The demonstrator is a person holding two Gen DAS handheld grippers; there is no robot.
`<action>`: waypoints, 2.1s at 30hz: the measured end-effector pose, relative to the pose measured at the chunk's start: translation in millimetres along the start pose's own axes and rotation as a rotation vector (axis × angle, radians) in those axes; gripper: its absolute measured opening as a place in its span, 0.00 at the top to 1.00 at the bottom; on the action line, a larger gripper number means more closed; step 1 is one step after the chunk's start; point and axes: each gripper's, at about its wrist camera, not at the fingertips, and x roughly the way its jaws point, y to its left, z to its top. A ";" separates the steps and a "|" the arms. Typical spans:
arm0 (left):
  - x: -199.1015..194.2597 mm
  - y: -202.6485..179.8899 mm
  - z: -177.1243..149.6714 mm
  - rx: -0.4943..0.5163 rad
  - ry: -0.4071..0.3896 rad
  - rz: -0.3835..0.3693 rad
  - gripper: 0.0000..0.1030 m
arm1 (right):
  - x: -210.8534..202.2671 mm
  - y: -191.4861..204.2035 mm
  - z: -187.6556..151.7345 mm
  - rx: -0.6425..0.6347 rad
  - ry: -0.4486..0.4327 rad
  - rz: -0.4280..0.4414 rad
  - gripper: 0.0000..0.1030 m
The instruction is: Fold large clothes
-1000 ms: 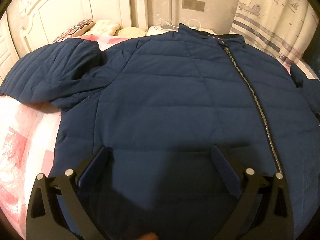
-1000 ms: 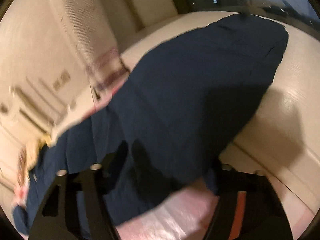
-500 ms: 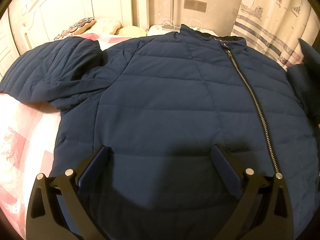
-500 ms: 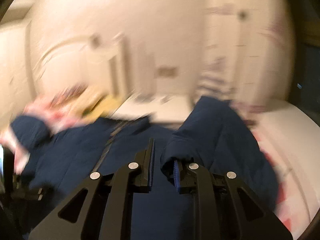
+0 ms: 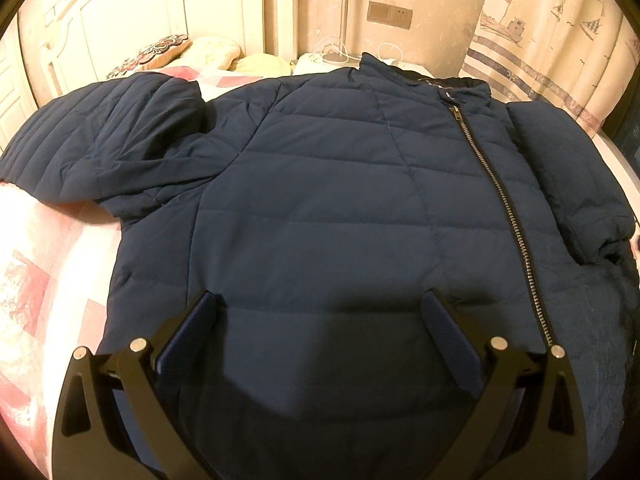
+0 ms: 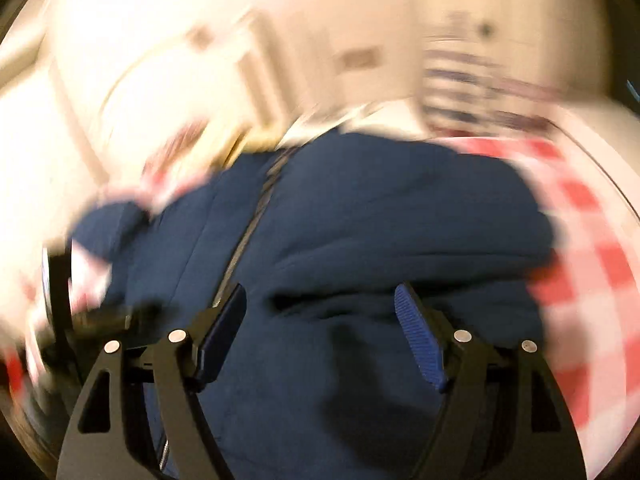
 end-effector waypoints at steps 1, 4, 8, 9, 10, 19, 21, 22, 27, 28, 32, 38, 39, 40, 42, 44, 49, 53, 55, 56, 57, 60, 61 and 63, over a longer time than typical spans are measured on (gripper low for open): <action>0.0 -0.2 -0.2 0.001 0.000 0.001 0.02 | -12.3 -33.9 1.2 0.128 -0.038 -0.006 0.29; 0.4 -1.0 -0.1 0.007 0.002 0.008 0.02 | -16.5 -105.3 1.8 0.438 -0.048 0.032 0.29; 0.0 -0.8 -0.3 0.006 0.001 0.006 0.02 | 10.3 -139.9 7.8 0.584 0.002 0.082 0.29; -0.1 -0.3 -0.3 0.005 0.000 0.004 0.02 | 16.0 -139.7 11.5 0.575 0.008 0.080 0.29; -0.2 0.0 -0.3 0.003 -0.001 0.002 0.02 | 20.2 -135.9 16.6 0.548 0.008 0.070 0.36; -6.6 13.8 1.1 -0.069 -0.038 -0.034 0.02 | 9.8 52.4 73.8 -0.010 -0.234 0.009 0.76; -7.9 15.0 1.0 -0.073 -0.043 -0.042 0.02 | 16.2 101.2 76.1 -0.147 -0.193 0.082 0.69; -8.9 15.7 0.9 -0.075 -0.048 -0.046 0.02 | 23.5 131.5 75.2 -0.224 -0.137 0.188 0.69; -14.2 24.4 -0.1 -0.109 -0.072 -0.093 0.02 | 15.5 179.5 62.4 -0.335 -0.075 0.368 0.24; -15.1 27.2 -0.2 -0.121 -0.077 -0.107 0.02 | 8.0 171.4 61.8 -0.333 -0.092 0.357 0.25; -14.9 31.6 1.7 -0.142 -0.076 -0.130 0.02 | -10.1 109.2 61.2 -0.265 -0.135 0.167 0.25; -14.6 29.8 2.4 -0.132 -0.076 -0.118 0.02 | 18.5 -5.6 28.3 -0.128 -0.001 -0.209 0.25; -15.2 28.4 2.2 -0.128 -0.076 -0.114 0.02 | 27.5 -20.5 21.3 -0.124 0.029 -0.255 0.25; -15.4 27.8 1.6 -0.126 -0.076 -0.112 0.02 | 40.9 -39.1 12.7 -0.102 0.086 -0.297 0.25; -15.8 26.4 0.0 -0.117 -0.075 -0.102 0.02 | 41.0 -46.7 14.2 -0.037 0.080 -0.262 0.29; -15.8 24.5 -0.6 -0.107 -0.076 -0.091 0.02 | 35.8 -46.7 18.5 -0.024 0.063 -0.273 0.29; -13.0 17.1 0.6 -0.081 -0.064 -0.060 0.02 | 34.7 -23.1 30.4 -0.081 0.008 -0.280 0.29; -23.3 3.4 10.7 -0.030 -0.101 0.042 0.02 | 38.3 17.9 44.5 -0.167 0.016 -0.270 0.27; -36.8 -5.2 23.6 -0.004 -0.164 0.045 0.02 | 44.9 33.0 51.2 -0.202 0.018 -0.267 0.25; -42.8 -11.4 34.9 0.010 -0.194 0.029 0.02 | 48.1 41.5 53.0 -0.217 0.019 -0.258 0.25; -43.5 -15.4 43.6 0.017 -0.199 0.012 0.02 | 52.1 48.3 53.2 -0.224 0.025 -0.242 0.25; -21.7 -25.8 66.0 0.038 -0.154 0.014 0.02 | 77.7 55.7 41.5 -0.259 0.098 -0.254 0.25; -8.0 -27.9 69.7 0.052 -0.130 0.044 0.02 | 95.2 54.1 30.4 -0.295 0.172 -0.288 0.23; 28.9 -27.1 67.2 0.082 -0.041 0.065 0.02 | 99.8 50.9 25.2 -0.294 0.183 -0.282 0.23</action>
